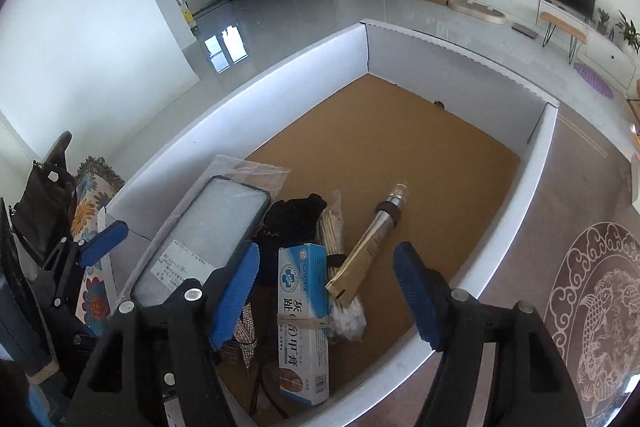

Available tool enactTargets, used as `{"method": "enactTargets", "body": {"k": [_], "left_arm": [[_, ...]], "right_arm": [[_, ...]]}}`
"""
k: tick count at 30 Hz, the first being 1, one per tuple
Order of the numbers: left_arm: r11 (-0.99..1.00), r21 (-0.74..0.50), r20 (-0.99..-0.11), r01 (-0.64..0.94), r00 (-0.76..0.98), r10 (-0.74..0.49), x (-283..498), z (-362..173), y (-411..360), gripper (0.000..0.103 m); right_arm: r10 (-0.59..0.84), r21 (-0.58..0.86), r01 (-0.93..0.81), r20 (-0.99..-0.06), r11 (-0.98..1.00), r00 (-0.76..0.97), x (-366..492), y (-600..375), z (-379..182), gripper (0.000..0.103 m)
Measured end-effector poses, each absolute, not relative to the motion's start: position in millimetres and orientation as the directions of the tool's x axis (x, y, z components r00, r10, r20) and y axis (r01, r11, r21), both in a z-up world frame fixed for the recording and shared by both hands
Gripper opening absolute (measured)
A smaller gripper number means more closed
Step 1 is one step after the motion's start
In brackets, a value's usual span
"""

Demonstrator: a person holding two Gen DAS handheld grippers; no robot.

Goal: Organize objects

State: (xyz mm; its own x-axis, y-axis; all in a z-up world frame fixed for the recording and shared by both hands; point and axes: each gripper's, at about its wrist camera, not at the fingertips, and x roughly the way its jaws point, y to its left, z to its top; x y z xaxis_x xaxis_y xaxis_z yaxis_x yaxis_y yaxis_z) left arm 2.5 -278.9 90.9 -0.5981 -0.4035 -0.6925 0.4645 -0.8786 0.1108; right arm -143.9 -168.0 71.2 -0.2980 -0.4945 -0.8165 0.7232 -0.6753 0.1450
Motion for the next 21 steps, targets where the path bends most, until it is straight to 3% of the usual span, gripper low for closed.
{"method": "enactTargets", "body": {"k": [3,8,11,14,21], "left_arm": [[-0.857,0.099,-0.679,0.506,-0.595,-0.430,6,101,-278,0.102],[-0.828,0.056,-0.685,0.558,-0.582,-0.438,11,115,-274,0.103],[-0.814,0.101,-0.717,0.571,-0.526,-0.458,11,120,-267,0.103],[-0.823,0.156,-0.742,0.546,-0.486,-0.462,7,120,-261,0.103],[-0.834,-0.002,-0.805,0.551,-0.496,-0.326,14,115,-275,0.103]], "right_arm": [[-0.483,0.112,0.713,-0.806,-0.692,-0.342,-138,-153,79,0.083],[-0.475,0.103,0.702,-0.803,-0.705,-0.360,-136,-131,90,0.084],[-0.460,0.100,0.693,-0.813,-0.714,-0.357,-137,-125,95,0.092],[-0.435,0.085,0.690,-0.829,-0.718,-0.351,-136,-127,100,0.092],[-0.359,0.008,0.692,-0.860,-0.722,-0.364,-121,-140,114,0.093]]}}
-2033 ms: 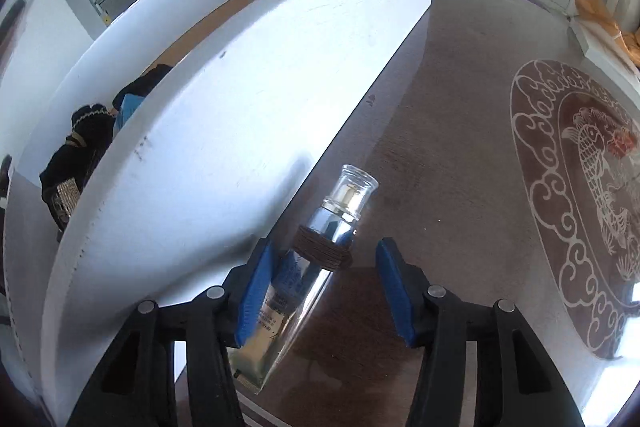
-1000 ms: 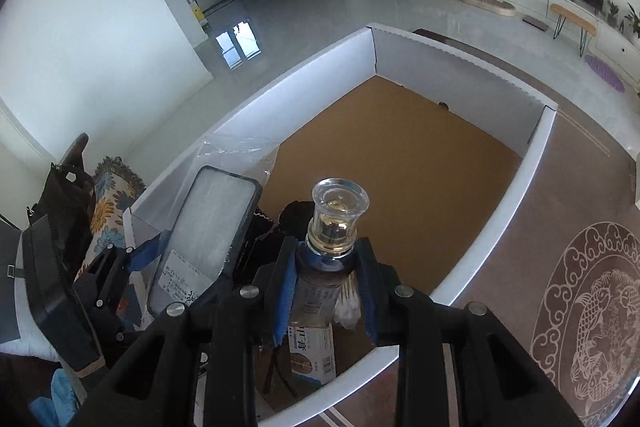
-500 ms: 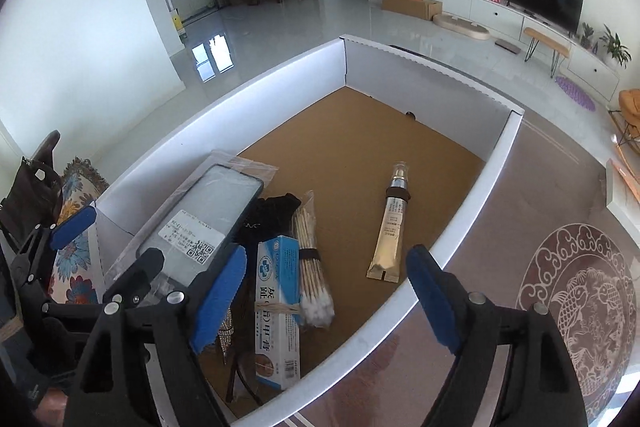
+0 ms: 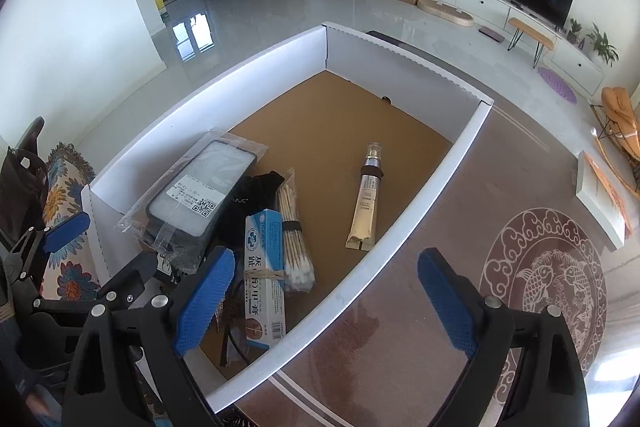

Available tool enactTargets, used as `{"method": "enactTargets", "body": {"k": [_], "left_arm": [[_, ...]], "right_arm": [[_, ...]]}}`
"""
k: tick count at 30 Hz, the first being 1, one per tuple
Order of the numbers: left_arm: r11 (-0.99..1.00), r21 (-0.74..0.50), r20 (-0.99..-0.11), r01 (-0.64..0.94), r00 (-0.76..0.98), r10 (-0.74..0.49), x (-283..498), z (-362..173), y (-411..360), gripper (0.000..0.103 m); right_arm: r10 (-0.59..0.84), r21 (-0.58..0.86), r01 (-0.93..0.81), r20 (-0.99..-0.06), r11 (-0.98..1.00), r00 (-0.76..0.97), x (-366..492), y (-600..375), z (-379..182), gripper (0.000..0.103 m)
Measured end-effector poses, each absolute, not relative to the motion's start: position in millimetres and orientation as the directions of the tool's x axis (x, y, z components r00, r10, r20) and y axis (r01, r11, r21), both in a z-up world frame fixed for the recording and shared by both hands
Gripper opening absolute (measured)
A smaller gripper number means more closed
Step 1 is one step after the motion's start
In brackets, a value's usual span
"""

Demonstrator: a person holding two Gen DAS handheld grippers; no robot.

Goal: Organize objects

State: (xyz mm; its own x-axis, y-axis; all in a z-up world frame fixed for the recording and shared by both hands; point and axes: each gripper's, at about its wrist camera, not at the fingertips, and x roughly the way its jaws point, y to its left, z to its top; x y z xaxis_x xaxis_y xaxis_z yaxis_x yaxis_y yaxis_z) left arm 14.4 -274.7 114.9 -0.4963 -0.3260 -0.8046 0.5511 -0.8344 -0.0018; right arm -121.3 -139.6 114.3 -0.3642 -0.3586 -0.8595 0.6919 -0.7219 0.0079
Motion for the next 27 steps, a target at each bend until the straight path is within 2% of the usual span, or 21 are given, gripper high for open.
{"method": "enactTargets", "body": {"k": [5,15,24,27], "left_arm": [[-0.813,-0.011,-0.802,0.582,-0.490,-0.341,17,118,-281,0.103],[-0.799,0.033,-0.780,0.600,-0.484,-0.396,18,120,-282,0.102],[-0.795,0.010,-0.772,0.606,-0.501,-0.391,17,120,-283,0.103],[-0.780,0.030,-0.746,0.625,-0.505,-0.434,20,124,-280,0.103]], "right_arm": [[-0.366,0.008,0.701,-0.857,-0.714,-0.363,-116,-148,120,0.099],[-0.355,0.017,0.697,-0.869,-0.717,-0.344,-120,-155,106,0.099],[-0.369,0.024,0.686,-0.857,-0.727,-0.361,-124,-151,109,0.099],[-0.376,0.032,0.682,-0.853,-0.731,-0.363,-125,-148,110,0.099]]}}
